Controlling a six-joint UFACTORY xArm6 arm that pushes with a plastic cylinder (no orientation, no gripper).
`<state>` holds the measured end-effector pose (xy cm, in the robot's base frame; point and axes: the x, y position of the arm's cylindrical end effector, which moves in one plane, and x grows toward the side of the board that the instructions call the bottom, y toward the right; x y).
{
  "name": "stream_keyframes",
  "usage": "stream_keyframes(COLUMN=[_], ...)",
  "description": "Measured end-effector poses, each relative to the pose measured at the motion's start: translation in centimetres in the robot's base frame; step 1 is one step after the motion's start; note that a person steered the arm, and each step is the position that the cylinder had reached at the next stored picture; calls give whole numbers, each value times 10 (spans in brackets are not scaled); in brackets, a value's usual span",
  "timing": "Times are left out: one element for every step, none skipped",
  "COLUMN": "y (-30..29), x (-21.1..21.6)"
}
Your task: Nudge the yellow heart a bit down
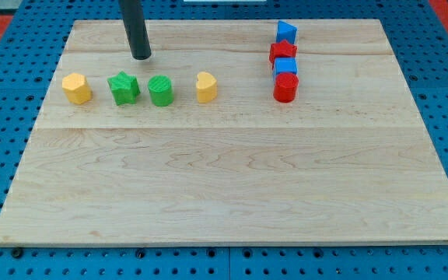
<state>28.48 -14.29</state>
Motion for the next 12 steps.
stream_keyframes(y=[0, -1, -1, -1, 0, 3, 6, 13, 57, 122, 163, 162], x=[0, -2, -2, -1, -1, -1, -1, -2, -31, -47, -47, -31])
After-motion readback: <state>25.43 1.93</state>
